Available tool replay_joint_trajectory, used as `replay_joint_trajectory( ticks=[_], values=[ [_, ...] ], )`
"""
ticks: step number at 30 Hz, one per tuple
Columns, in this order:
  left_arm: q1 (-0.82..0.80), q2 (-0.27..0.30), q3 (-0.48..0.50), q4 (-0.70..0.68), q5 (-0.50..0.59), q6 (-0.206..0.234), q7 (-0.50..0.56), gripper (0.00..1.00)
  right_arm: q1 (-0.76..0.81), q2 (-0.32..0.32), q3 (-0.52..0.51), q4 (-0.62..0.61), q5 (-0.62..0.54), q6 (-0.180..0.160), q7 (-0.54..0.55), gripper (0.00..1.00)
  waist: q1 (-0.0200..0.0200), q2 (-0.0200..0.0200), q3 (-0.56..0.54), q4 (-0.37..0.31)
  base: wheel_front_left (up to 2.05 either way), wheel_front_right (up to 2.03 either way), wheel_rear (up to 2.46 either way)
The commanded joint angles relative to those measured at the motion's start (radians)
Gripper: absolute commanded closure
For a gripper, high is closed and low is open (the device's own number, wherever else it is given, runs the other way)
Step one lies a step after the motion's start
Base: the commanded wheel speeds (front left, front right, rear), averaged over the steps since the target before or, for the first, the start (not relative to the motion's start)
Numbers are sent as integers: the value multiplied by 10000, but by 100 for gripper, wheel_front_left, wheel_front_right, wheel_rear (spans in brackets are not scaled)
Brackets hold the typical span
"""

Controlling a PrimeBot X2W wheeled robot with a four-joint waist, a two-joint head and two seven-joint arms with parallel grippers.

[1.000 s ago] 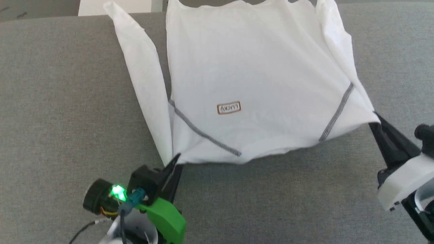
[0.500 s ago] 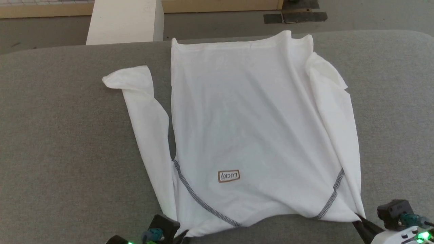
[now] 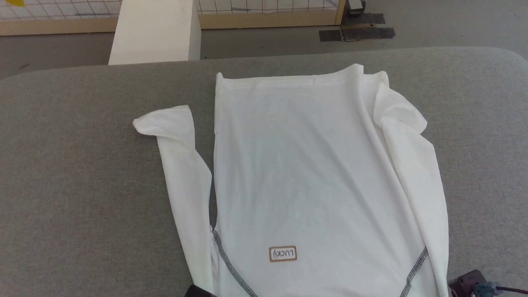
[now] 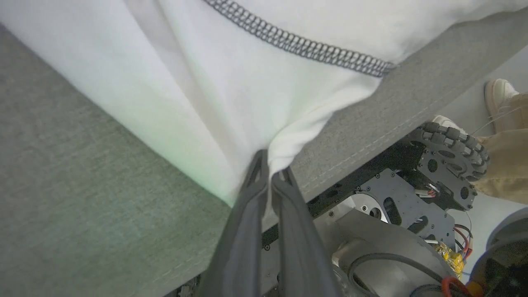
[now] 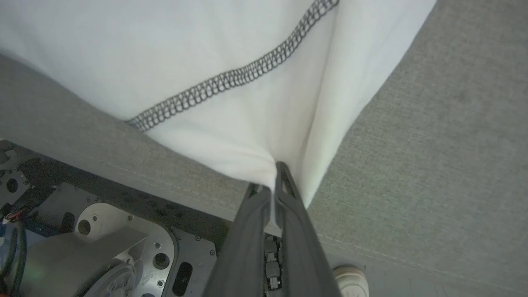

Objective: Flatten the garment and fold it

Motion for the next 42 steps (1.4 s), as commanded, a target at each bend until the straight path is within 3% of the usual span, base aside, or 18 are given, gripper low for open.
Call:
replay_joint_trajectory(
  ticks=[1,4,5,6,7,13,18,22,26,29,35,38,41,42],
  values=[
    [355,130,-26,83,-179,10,128,100,177,-27,16,25,87,-19,126,100,1,0,-97,7,0,0,0],
    [330,176,126,-26,-48,169,-145,100,197,59,-173,-59,13,-19,64,100,1,0,-227,23,0,0,0],
    [288,153,199,-44,55,252,-349,88,175,133,-272,-80,-73,-19,-62,75,1,0,-274,27,0,0,0],
    [233,129,250,-45,169,313,-544,51,139,217,-375,-94,-181,-19,-218,54,1,0,-311,28,0,0,0],
    [191,105,270,-11,273,355,-709,0,125,286,-403,-79,-301,-19,-328,0,1,0,-358,30,0,0,0],
    [128,-104,542,-71,302,504,-1494,0,38,644,-639,-302,-238,-19,-608,0,1,0,-631,16,0,0,0],
    [448,-96,1252,-972,-321,754,-1945,0,56,854,-1300,-1054,320,-19,-578,0,1,0,-807,-6,0,0,0],
    [805,205,1997,-2136,-565,1098,-2349,0,107,1108,-2016,-1927,607,-19,-494,0,1,0,-821,-18,0,0,0],
    [854,212,2818,-2939,-232,1722,-3249,0,-30,1628,-2874,-2674,386,-19,-824,0,1,0,-668,-13,0,0,0],
    [651,-138,3210,-2968,387,2182,-4432,0,-370,2216,-3345,-2904,-204,-19,-1655,0,1,0,-508,-31,0,0,0],
    [510,-1601,3374,-2071,1157,2902,-6544,0,-829,3318,-3602,-2363,-1438,-19,-3815,0,1,0,-339,-76,0,0,0],
    [557,-2123,3475,-1558,1374,2925,-6732,0,-894,3582,-3608,-1933,-1669,-19,-4516,0,1,0,-305,-93,0,0,0],
    [444,-2419,3628,-1229,1517,2686,-6766,0,-933,3660,-3565,-1574,-1794,-19,-4952,0,1,0,-225,-84,0,0,0],
    [-63,-2244,3947,-1184,1903,2373,-6771,0,-1090,3674,-3588,-1400,-1685,-19,-5148,0,1,0,-46,-50,0,0,0]
  ],
)
